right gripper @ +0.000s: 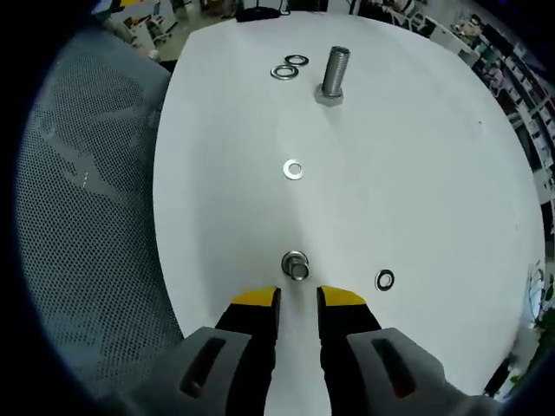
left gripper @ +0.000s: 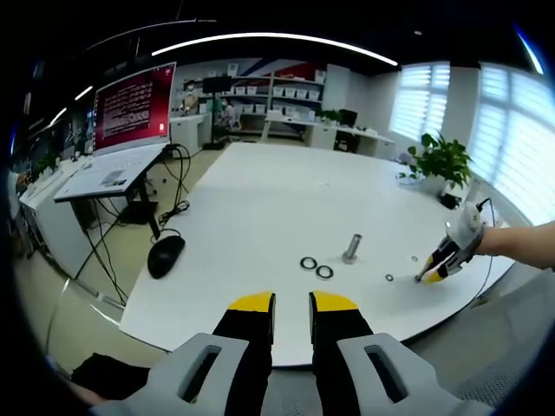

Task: Place the washer onto the threaded stud by aligning its center hole with the stud, sliding it down to the base, and recovering from edge contact or off-axis alignment until the washer reaches the visible bottom stop.

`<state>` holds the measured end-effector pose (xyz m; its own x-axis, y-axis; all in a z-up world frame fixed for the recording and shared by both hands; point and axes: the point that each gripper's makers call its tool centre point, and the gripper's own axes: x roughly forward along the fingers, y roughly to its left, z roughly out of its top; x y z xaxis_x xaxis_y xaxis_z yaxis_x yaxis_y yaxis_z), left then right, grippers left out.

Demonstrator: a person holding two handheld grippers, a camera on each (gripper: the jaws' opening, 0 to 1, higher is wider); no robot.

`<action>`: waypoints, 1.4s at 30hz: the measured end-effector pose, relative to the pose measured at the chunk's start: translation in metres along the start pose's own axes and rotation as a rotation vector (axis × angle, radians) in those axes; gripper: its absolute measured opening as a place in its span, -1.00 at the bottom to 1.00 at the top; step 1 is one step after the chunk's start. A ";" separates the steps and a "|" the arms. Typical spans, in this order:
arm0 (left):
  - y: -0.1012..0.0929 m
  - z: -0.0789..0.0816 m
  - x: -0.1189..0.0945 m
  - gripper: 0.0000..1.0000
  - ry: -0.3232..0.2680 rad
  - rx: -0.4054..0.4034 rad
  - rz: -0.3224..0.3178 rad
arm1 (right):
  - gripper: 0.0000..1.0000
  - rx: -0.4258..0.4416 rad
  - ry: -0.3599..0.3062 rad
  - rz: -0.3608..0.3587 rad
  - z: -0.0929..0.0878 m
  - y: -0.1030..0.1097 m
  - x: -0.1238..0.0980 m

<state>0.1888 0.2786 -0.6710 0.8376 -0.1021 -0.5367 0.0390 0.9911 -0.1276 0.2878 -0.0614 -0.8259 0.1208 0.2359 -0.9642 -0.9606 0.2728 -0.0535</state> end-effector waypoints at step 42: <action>0.001 -0.001 0.000 -0.75 0.005 -0.002 0.005 | -0.62 -0.261 0.014 0.092 0.095 0.012 0.039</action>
<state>0.1886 0.2799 -0.6716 0.8353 -0.0980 -0.5411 0.0342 0.9914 -0.1267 0.3050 0.0392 -0.8399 0.0285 0.2349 -0.9716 -0.9996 0.0013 -0.0290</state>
